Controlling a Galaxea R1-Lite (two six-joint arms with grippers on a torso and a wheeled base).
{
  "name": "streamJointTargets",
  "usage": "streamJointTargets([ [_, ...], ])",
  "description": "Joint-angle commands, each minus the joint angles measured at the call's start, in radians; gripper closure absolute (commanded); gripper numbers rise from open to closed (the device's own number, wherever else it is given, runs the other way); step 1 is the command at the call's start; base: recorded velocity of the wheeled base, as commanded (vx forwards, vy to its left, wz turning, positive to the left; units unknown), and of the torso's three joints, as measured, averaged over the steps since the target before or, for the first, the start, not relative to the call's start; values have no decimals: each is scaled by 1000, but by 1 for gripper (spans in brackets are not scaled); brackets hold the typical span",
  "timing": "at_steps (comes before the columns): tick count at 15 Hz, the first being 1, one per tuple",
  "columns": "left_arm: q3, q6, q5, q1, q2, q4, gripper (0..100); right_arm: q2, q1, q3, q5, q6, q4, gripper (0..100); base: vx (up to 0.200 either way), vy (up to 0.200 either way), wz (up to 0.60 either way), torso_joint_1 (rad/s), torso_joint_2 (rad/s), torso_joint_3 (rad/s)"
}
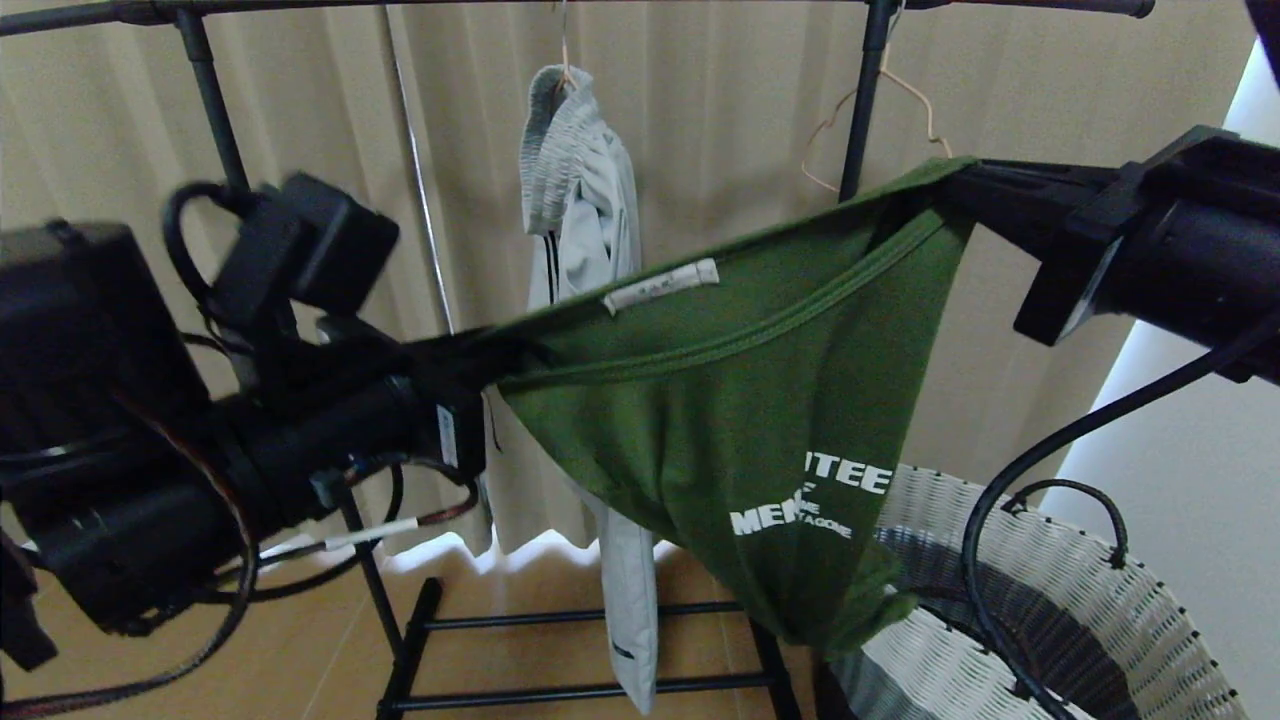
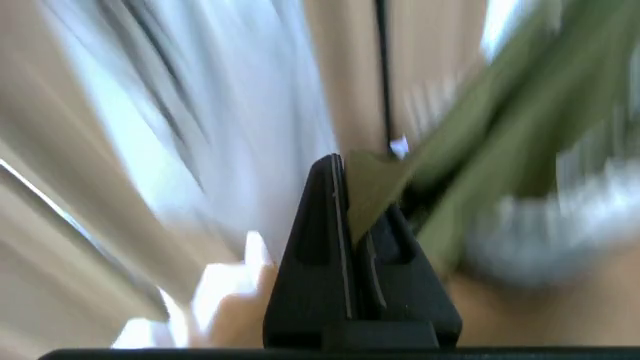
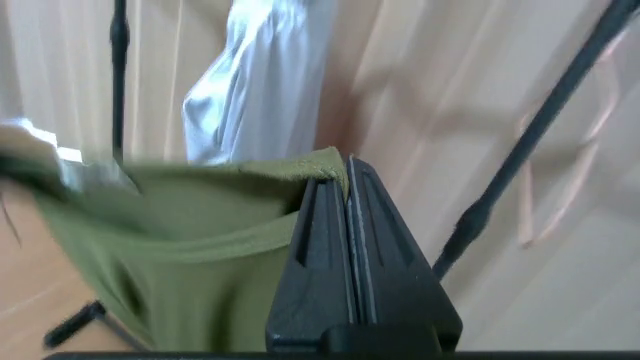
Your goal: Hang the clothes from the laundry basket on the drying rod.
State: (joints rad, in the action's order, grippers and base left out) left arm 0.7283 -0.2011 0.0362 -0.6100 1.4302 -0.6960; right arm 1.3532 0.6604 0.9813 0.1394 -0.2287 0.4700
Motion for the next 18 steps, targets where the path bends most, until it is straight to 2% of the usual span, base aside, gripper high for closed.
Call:
streamJointTargets([
  [1,88,-63,1,19,-47,-8,100,-14,-39,31,-3,0,-1,100,0,0,0,0,0,0],
  [3,220,-77,7,21,-36,69,100,-16,-50,53,-3,2,-1,100,0,0,0,0,0,0],
  [4,293,-74,13,21,-36,176,100,-17,-50,42,-1,2,-1,100,0,0,0,0,0,0],
  [5,372,-46,16,16,-42,332,100,-22,-50,17,3,2,2,100,0,0,0,0,0,0],
  [6,416,-20,16,12,-42,406,100,-28,-50,5,3,2,2,100,0,0,0,0,0,0],
  [7,543,77,16,9,-33,573,100,-49,-50,-38,3,2,6,100,0,0,0,0,0,0],
  [9,666,160,10,-8,-24,721,100,-82,-50,-75,2,2,4,100,0,0,0,0,0,0],
  [13,661,170,8,-43,-33,757,100,-86,-50,-75,3,2,2,100,0,0,0,0,0,0],
  [18,576,170,18,-45,-50,765,100,-95,-64,-72,6,2,2,100,0,0,0,0,0,0],
])
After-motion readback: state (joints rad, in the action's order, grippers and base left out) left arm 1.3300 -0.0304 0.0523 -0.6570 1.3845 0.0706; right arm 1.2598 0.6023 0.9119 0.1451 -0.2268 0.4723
